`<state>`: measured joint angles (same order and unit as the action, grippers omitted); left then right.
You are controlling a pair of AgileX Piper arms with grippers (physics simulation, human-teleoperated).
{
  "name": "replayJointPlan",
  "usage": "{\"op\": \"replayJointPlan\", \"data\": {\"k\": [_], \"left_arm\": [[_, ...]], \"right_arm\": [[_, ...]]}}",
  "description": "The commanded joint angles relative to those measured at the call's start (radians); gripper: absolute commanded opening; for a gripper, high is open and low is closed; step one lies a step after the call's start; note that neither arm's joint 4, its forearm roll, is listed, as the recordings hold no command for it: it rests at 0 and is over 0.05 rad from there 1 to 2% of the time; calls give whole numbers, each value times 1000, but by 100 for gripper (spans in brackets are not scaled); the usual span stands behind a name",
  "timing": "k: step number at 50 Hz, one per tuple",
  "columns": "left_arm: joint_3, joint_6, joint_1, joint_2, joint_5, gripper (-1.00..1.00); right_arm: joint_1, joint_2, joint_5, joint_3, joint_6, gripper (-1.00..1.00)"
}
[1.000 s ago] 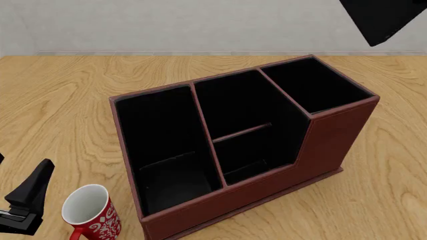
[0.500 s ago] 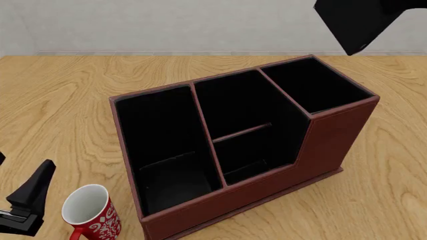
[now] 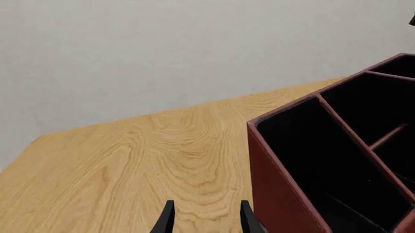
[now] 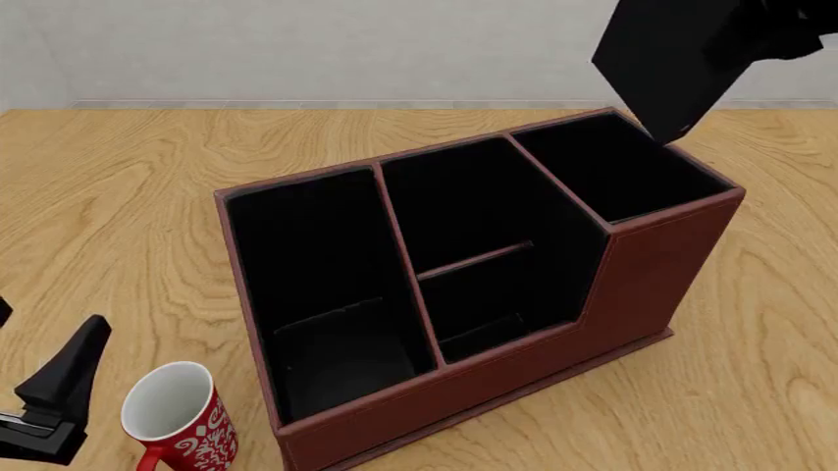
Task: Pick up the book and place it in the right compartment of the caddy.
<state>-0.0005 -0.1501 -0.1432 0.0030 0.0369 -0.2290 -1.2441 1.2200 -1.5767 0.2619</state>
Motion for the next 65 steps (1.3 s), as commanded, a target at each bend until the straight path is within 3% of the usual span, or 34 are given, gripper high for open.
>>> {"op": "replayJointPlan", "data": {"k": [1,65], "left_arm": [[0,-2,1,0,2,100],[0,-7,5,1,19,100]], "right_arm": [[-23,-10,0,-3,-35,-100],[-41,-85,-2,35,-63,-100]]}}
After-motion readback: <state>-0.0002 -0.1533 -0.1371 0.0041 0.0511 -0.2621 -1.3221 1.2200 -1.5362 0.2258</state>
